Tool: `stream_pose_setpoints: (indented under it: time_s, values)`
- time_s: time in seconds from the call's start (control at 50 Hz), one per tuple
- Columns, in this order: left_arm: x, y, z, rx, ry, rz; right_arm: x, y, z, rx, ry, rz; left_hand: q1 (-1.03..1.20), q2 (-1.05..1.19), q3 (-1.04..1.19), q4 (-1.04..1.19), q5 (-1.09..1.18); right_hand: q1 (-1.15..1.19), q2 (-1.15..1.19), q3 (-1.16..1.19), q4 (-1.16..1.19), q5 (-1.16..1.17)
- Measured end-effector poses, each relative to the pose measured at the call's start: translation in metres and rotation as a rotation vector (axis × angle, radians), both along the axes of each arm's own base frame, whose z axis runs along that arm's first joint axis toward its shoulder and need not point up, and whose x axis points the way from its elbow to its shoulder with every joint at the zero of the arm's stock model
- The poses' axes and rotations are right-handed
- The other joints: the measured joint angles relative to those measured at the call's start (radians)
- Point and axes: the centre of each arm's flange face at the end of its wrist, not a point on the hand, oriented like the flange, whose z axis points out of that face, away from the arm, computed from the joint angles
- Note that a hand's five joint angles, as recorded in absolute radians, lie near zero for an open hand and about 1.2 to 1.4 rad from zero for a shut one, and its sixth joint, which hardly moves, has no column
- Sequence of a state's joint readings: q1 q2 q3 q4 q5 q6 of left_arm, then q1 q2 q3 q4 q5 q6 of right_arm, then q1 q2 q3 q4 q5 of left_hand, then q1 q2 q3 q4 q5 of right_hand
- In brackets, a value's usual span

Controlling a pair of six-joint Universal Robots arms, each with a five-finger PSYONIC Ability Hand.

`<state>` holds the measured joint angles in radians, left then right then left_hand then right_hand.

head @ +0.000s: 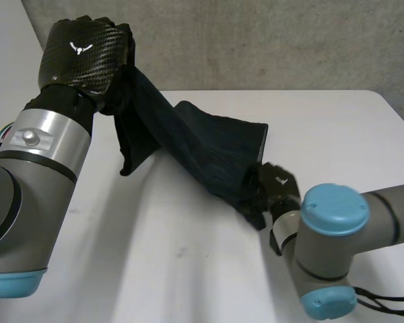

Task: Fold the shorts.

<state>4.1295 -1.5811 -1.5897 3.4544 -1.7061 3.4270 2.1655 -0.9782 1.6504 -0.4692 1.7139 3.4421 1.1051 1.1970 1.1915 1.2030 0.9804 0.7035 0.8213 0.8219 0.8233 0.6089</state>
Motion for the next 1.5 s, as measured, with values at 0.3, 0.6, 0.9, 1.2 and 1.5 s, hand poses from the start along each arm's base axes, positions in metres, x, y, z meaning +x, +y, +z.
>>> stream_pose_setpoints:
  time_s: [0.3, 0.6, 0.9, 1.2, 1.5]
  values:
    - [0.031, -0.014, -0.035, 0.136, -0.081, 0.103, -0.04, -0.028, 0.024, -0.157, 0.239, 0.151, 0.0, 0.0, 0.0, 0.0, 0.0, 0.273, 0.349, 0.358, 0.366, 0.354]
    - [0.058, 0.025, -0.119, 0.546, -0.342, 0.101, -0.06, 0.026, 0.109, -0.261, 0.694, 0.436, 0.0, 0.0, 0.0, 0.0, 0.006, 0.273, 0.349, 0.361, 0.368, 0.365]
    - [0.067, 0.093, -0.125, 0.618, -0.604, -0.039, -0.098, 0.089, 0.116, 0.005, 1.042, 0.738, 0.0, 0.0, 0.0, 0.0, 0.006, 0.273, 0.349, 0.361, 0.368, 0.371]
    - [0.007, -0.016, -0.112, 0.291, -0.421, 0.02, -0.085, 0.008, 0.103, -0.109, 0.93, 0.455, 0.0, 0.001, 0.002, 0.0, 0.006, 0.273, 0.349, 0.361, 0.369, 0.382]
    - [-0.079, -0.146, -0.151, -0.048, -0.405, 0.087, -0.063, -0.117, 0.055, -0.388, 0.949, 0.151, 0.0, 0.001, 0.002, 0.0, 0.006, 0.273, 0.349, 0.361, 0.369, 0.382]
